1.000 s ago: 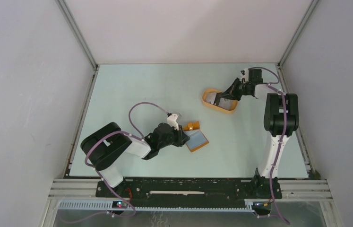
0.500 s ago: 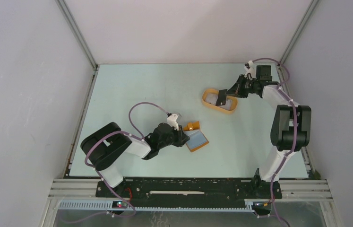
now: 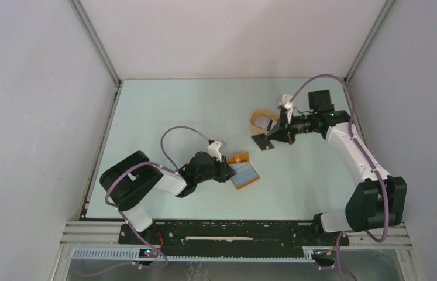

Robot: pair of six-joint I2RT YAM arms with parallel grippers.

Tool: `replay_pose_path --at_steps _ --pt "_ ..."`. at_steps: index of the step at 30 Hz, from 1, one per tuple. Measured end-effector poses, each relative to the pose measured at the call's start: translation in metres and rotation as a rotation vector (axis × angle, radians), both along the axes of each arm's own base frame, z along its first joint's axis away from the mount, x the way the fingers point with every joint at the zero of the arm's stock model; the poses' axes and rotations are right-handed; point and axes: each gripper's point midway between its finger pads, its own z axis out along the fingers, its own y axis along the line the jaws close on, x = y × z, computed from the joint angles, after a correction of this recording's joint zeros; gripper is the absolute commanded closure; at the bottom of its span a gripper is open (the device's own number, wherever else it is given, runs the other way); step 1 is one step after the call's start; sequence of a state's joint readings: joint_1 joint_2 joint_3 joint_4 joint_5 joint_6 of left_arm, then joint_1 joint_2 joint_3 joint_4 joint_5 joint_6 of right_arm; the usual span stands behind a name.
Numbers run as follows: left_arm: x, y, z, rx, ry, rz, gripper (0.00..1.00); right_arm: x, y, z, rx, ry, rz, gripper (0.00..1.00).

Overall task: Put the credit cards into the card holder
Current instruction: Pick up the credit card from the storage box, then insert the credit card into the card holder.

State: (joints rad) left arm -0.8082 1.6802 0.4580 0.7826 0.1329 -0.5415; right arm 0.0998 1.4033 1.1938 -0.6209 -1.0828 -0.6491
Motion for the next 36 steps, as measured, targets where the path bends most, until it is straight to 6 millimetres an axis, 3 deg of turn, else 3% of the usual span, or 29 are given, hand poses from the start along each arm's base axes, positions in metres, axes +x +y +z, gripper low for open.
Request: replay_pose_path --at_steps 2,6,11,20,28,36 --pt "0.000 0.000 0.001 -0.006 0.003 -0.007 0.79 -0.027 0.015 -0.013 -0.044 -0.076 0.165 1.00" --pt "0.001 0.000 0.003 -0.027 0.008 -0.022 0.78 -0.063 0.038 -0.039 -0.111 -0.125 0.374 1.00" --pt "0.001 0.001 0.003 -0.065 0.028 -0.035 0.79 -0.077 0.059 -0.064 -0.185 -0.126 0.491 1.00" --pt "-0.001 -0.002 0.003 -0.129 0.059 -0.056 0.79 -0.060 0.072 -0.105 -0.293 -0.015 0.498 1.00" --pt "-0.002 0.001 -0.001 -0.160 0.095 -0.049 0.79 -0.039 0.084 -0.105 -0.337 -0.067 0.454 1.00" --pt "0.000 0.001 0.000 -0.168 0.094 -0.052 0.79 -0.022 0.089 -0.118 -0.377 -0.080 0.431 1.00"
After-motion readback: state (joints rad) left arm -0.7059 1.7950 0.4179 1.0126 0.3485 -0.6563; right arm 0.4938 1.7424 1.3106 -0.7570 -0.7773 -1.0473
